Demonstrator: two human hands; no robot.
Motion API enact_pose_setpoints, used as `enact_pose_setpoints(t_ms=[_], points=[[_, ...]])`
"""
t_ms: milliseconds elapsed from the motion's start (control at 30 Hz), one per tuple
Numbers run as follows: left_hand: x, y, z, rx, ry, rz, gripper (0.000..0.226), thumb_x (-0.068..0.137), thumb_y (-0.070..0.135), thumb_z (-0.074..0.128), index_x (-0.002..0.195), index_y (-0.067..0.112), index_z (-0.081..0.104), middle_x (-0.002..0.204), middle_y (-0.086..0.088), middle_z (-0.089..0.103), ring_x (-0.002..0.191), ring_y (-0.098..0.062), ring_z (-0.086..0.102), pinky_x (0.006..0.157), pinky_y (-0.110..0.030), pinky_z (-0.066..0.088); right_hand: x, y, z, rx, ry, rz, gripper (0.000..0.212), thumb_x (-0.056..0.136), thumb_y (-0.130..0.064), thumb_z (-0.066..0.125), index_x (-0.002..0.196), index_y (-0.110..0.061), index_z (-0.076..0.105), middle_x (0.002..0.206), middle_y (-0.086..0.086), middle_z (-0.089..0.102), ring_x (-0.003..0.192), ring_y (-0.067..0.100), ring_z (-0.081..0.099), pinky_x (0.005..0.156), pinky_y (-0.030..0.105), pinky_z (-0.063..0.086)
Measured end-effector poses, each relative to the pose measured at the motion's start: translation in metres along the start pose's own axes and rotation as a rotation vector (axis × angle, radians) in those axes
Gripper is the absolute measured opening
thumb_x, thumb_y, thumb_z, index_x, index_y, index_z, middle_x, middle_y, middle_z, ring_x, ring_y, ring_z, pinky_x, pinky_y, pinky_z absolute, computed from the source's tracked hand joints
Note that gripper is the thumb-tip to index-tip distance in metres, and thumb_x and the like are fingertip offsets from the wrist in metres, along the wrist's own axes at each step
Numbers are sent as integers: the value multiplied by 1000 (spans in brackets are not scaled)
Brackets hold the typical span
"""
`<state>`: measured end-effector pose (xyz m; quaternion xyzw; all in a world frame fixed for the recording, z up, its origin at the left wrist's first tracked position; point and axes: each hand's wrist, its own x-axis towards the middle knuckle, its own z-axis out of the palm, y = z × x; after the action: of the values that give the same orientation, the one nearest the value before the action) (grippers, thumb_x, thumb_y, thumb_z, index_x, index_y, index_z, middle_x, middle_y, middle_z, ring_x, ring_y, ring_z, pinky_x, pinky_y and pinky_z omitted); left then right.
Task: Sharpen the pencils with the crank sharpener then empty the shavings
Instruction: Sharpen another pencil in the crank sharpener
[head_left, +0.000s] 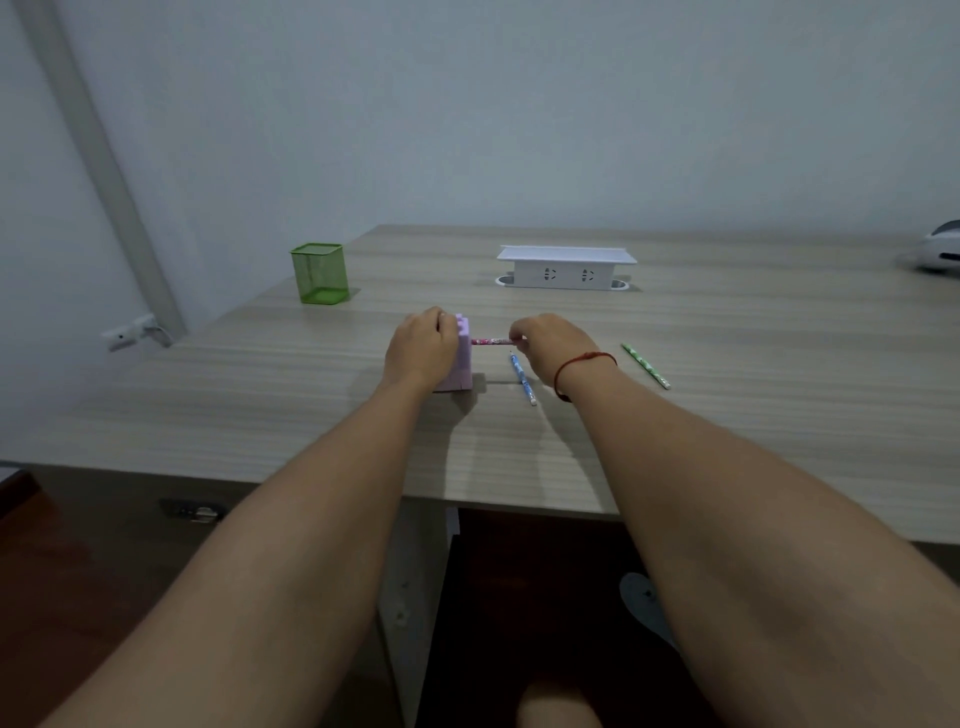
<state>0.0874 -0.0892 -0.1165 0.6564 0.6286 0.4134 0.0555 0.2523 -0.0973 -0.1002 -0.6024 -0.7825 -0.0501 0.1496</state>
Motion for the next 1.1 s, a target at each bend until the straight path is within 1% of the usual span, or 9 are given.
enact_pose_setpoints(t_ms=[267,367,433,500,667,767,867,967,1100], points=[[2,6,0,88,-14,3,34,98,19,33,98,-1,61,111,-24,62,104,-35,54,82,-37,40,9,-9,6,-12,-16,-38,24,96,-4,45,110,-9,65,114,15,64,103,33,59,85,37,47],[4,5,1,96,-21,-4,35,98,21,33,98,0,61,111,-22,61,104,-35,54,84,-37,41,10,-21,3,-11,-24,-65,23,93,2,46,91,-11,64,109,17,63,91,32,56,83,38,45],[4,5,1,101,-24,8,35,98,20,33,99,-1,60,111,-23,61,106,-35,54,87,-38,40,10,-24,3,-28,-24,-55,31,91,6,44,69,-16,47,98,19,56,83,26,45,78,38,42],[4,5,1,97,-39,23,34,98,19,33,100,-2,60,112,-23,61,106,-35,53,88,-38,39,9,-24,3,-16,-25,-48,41,90,7,44,59,-18,35,92,15,49,82,26,45,73,33,37],[9,3,-9,61,-114,50,34,98,15,35,99,-7,60,115,-28,61,108,-36,54,85,-37,36,8,-28,3,-5,-33,-42,30,89,7,44,69,-12,55,113,21,62,105,36,60,79,37,44],[10,-7,-18,30,-81,9,34,97,14,38,95,-10,62,110,-31,61,105,-39,55,83,-39,38,11,-40,8,-2,-26,-61,26,91,4,46,101,-5,68,115,19,62,107,34,59,84,36,47],[8,-19,-24,-31,-72,-52,35,97,17,38,90,-9,61,104,-31,62,98,-39,56,78,-37,40,14,-51,10,-14,13,-48,30,93,3,43,106,-8,67,117,16,61,109,35,59,87,38,48],[5,-19,-32,-125,-88,-77,35,99,21,36,100,-5,61,111,-26,62,103,-35,55,80,-33,39,16,-57,4,-72,15,-50,34,94,1,42,118,-11,62,124,14,59,114,34,58,92,41,48],[2,-30,-40,-307,34,-209,38,100,24,32,109,-1,59,114,-21,60,104,-32,55,87,-35,41,15,-63,-5,-78,6,-116,47,92,3,41,137,-11,45,135,16,49,120,37,53,97,46,46]])
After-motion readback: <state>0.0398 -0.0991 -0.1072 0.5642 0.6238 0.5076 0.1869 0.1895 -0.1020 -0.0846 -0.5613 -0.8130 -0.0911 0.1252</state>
